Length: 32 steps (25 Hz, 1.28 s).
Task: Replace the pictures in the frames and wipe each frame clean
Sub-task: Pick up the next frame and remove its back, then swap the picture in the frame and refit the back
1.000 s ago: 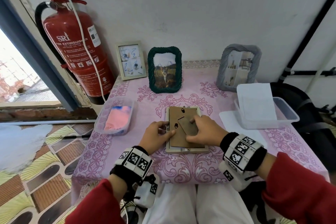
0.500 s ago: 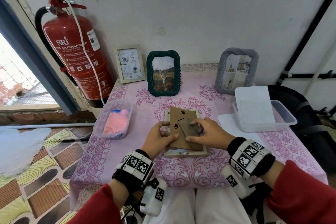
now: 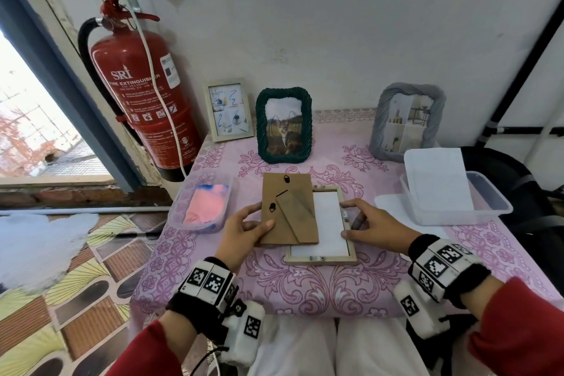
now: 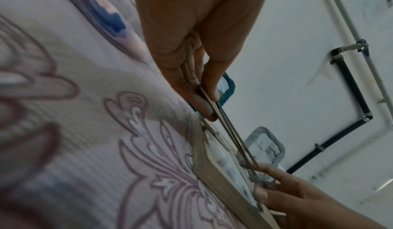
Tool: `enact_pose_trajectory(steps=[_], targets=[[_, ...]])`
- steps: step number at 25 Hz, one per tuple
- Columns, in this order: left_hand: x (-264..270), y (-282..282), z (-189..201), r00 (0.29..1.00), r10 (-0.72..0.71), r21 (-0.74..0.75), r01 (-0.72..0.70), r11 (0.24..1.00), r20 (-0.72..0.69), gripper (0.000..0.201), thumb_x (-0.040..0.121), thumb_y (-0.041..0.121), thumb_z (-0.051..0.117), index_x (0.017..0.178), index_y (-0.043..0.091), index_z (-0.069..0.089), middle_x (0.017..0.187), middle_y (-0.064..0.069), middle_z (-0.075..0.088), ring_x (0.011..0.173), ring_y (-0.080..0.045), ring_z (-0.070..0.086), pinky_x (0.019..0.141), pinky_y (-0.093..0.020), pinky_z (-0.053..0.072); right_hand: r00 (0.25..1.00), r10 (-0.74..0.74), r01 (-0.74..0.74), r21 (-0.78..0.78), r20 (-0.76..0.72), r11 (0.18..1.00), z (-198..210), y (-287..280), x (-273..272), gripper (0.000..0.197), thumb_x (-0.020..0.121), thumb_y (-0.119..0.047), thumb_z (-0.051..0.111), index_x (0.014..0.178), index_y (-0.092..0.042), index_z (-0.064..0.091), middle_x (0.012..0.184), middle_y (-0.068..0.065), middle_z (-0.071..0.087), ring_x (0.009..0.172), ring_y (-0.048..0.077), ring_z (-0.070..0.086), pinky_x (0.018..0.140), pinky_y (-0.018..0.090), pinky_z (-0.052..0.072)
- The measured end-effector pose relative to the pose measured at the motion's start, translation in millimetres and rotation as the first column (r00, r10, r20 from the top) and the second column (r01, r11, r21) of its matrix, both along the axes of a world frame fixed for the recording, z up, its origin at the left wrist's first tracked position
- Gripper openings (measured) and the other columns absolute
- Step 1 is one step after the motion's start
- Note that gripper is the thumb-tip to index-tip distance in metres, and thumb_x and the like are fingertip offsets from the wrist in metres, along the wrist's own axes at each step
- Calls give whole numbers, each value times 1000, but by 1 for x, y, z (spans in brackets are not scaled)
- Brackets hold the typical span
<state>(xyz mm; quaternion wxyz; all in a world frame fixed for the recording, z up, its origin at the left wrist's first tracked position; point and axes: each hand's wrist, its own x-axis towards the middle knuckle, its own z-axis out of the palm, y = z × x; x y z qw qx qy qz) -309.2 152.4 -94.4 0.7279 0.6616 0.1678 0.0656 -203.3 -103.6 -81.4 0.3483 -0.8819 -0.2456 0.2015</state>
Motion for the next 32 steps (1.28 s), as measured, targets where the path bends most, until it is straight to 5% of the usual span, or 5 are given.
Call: enact_pose_trajectory(steps=[12, 17, 20, 27, 32], targets=[[-32, 34, -20, 992, 128, 155, -126, 980, -1, 50, 87, 1, 60, 134, 7, 46, 85, -10, 70, 79, -18, 66, 74, -28, 57, 1000, -15, 15, 13, 14, 1000, 0, -2, -6, 57, 83, -30, 69, 134, -27, 42, 78, 0, 56, 75, 9, 54, 76, 28, 43], [-38, 37, -26, 988, 149, 295, -132, 946, -38, 52, 87, 1, 59, 137, 4, 43, 85, -14, 67, 75, -14, 64, 66, -18, 55, 1000, -24, 24, 19, 11, 1000, -3, -2, -5, 57, 82, -30, 69, 133, -28, 43, 77, -1, 55, 73, 7, 52, 73, 25, 41], [-39, 38, -27, 986, 158, 431, -118, 895, -56, 52, 86, 7, 63, 135, 4, 46, 90, -14, 66, 82, -22, 64, 77, -30, 55, 1000, -24, 24, 11, 17, 1000, -4, -2, -4, 57, 82, -32, 69, 133, -30, 43, 78, -2, 54, 73, 7, 53, 68, 20, 40], [-40, 35, -23, 983, 149, 619, -49, 784, -110, 56, 81, 9, 70, 133, 6, 49, 126, -10, 46, 99, -19, 55, 88, -23, 47, 999, -34, 33, 19, 8, 999, -5, -3, -4, 56, 82, -33, 69, 133, -30, 43, 79, 0, 54, 75, 9, 53, 69, 21, 41], [-38, 25, -13, 997, 54, 702, -5, 712, -48, 50, 78, 4, 70, 126, 9, 56, 123, -7, 49, 108, -20, 54, 92, -23, 43, 999, -37, 38, 30, -7, 999, -7, -3, -4, 57, 82, -32, 69, 133, -30, 43, 81, 2, 56, 77, 12, 55, 74, 24, 43]])
